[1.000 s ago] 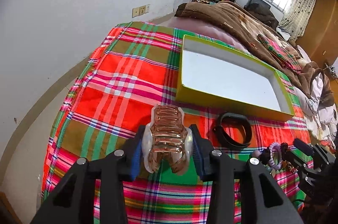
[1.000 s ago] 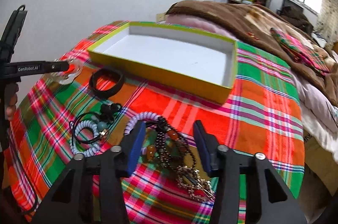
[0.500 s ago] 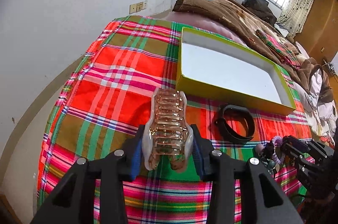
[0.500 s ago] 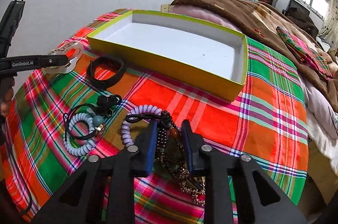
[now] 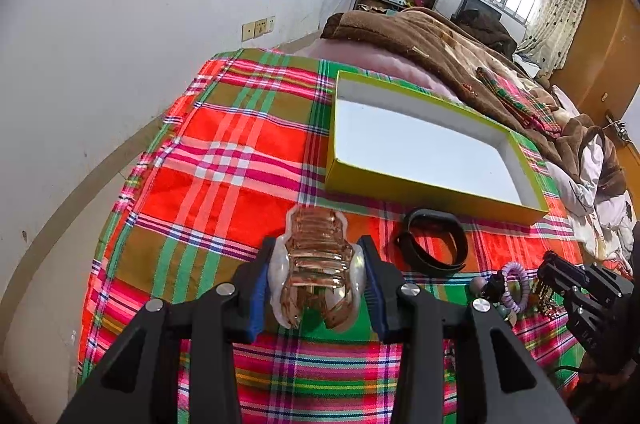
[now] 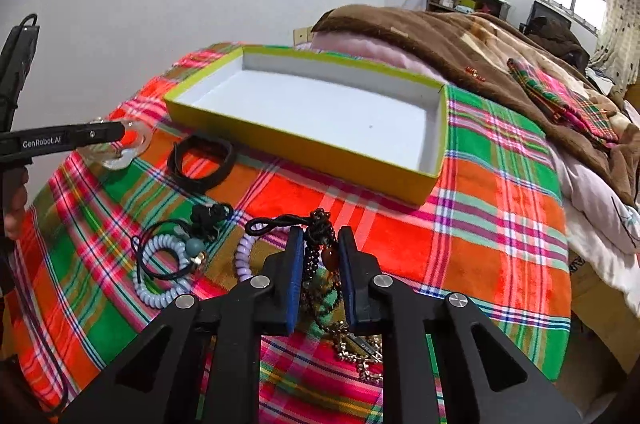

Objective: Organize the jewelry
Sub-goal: 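Carry the claw clip and bead necklace into the white box with both tools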

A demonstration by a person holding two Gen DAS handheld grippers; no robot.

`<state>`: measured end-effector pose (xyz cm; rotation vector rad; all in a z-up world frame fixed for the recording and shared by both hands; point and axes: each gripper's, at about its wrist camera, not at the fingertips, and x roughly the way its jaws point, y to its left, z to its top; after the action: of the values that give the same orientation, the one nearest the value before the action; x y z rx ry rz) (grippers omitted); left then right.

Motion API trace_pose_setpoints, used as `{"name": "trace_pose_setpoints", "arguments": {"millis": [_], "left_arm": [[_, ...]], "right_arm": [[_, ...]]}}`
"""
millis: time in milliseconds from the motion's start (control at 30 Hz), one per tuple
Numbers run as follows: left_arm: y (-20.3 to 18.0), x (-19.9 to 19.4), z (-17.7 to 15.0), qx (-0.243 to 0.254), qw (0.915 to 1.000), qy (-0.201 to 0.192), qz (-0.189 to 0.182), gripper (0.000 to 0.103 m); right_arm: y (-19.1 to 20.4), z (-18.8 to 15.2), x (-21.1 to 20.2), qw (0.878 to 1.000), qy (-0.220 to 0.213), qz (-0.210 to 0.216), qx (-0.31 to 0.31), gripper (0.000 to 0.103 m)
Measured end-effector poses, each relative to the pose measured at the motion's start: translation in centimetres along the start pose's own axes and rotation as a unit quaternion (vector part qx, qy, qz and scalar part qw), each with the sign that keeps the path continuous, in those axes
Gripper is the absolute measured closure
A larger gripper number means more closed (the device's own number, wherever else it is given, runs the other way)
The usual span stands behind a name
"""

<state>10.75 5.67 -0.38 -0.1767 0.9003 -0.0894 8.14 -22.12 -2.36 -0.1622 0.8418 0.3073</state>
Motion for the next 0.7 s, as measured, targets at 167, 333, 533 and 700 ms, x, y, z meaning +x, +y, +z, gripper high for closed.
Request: {"name": "trace_pose_setpoints", "arguments": {"millis": [167,333,533,700], "left_arm": [[-0.2,-0.8,0.2,0.004,0.9999,-0.010,-0.001,0.061],[-0.6,-1.5,0.8,0.010,0.9998,-0.018,-0.001,0.061],[-1.4,-2.2,1.9,0.020,0.9993,-0.027,-0.016,0.061],[-2.2,-2.5,3.6,0.029,0.9984,-0.034,-0.033,0.061]], "right_arm": [[-0.2,0.5,-1.0,1.000,-0.016,-0.007,0.009,0.086],[-0.5,1.2,-1.9,0.999,-0.030,-0.012,0.017,0.086],[-1.3,2.3,-2.8,0.999,-0.044,-0.011,0.029,0.086],[-2.1,3.9,-3.1,0.997,-0.055,-0.008,0.044,0.086]]}}
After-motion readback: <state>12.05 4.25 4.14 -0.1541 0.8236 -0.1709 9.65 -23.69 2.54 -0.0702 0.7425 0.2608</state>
